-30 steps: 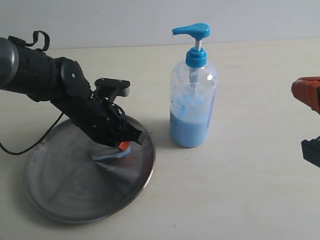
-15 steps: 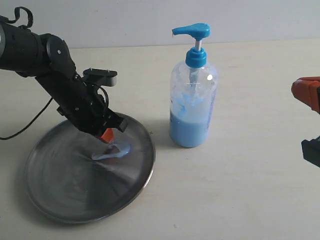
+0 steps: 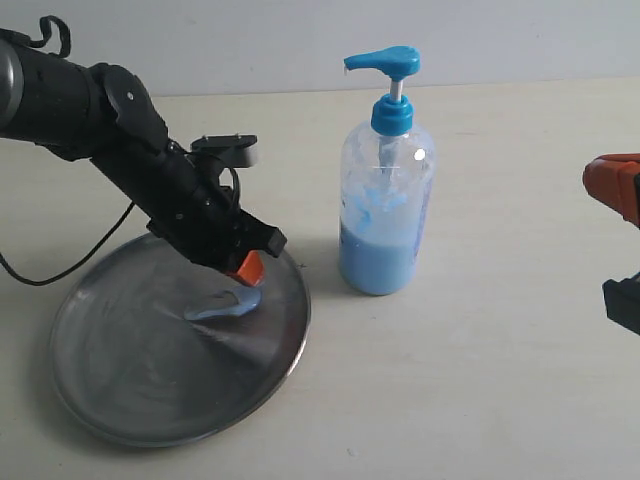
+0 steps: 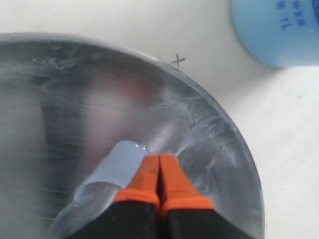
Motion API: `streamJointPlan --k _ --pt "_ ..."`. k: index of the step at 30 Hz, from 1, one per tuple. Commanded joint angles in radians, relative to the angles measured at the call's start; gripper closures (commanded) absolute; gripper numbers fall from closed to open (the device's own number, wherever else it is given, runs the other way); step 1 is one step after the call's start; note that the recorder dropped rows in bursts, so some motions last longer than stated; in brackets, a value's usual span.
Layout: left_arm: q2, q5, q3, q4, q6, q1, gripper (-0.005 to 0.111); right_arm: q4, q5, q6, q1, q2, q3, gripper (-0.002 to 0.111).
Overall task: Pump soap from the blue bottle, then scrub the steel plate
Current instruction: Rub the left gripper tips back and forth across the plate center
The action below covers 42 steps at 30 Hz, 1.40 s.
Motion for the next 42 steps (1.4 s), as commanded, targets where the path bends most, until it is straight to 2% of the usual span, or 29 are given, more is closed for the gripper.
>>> streamJointPlan --k 1,8,15,18,23,28,36,42 --pt "0.003 0.005 -0.005 -0.027 0.018 -0.002 0.107 -0.008 -0.010 0.004 -0.004 -0.003 0.003 0.108" --pt "0.073 0.004 -0.009 -0.020 0.038 0.005 0.107 -0.008 -0.002 0.004 -0.004 -0.003 0.003 0.108" --pt "0.073 -0.007 -0.009 -0.003 0.036 0.087 0.107 -0.019 -0.002 0.004 -0.004 -0.003 0.003 0.108" --pt "0.073 0.042 -0.009 0.039 0.036 0.110 0.107 -0.021 -0.002 0.004 -0.004 -0.003 0.003 0.108" --pt "0.073 0.130 -0.034 0.140 0.032 0.110 0.107 -0.023 -0.002 0.004 -0.004 -0.003 0.003 0.108" --pt "0.073 0.225 -0.071 0.149 0.030 0.110 0.107 -0.023 -0.002 0.004 -0.004 -0.003 0.003 0.108" --pt "0.076 0.217 -0.072 0.062 0.040 0.098 0.107 -0.023 -0.005 0.004 -0.004 -0.003 0.003 0.108" --pt "0.084 0.175 -0.072 0.060 0.040 0.046 0.107 -0.023 -0.005 0.004 -0.004 -0.003 0.003 0.108"
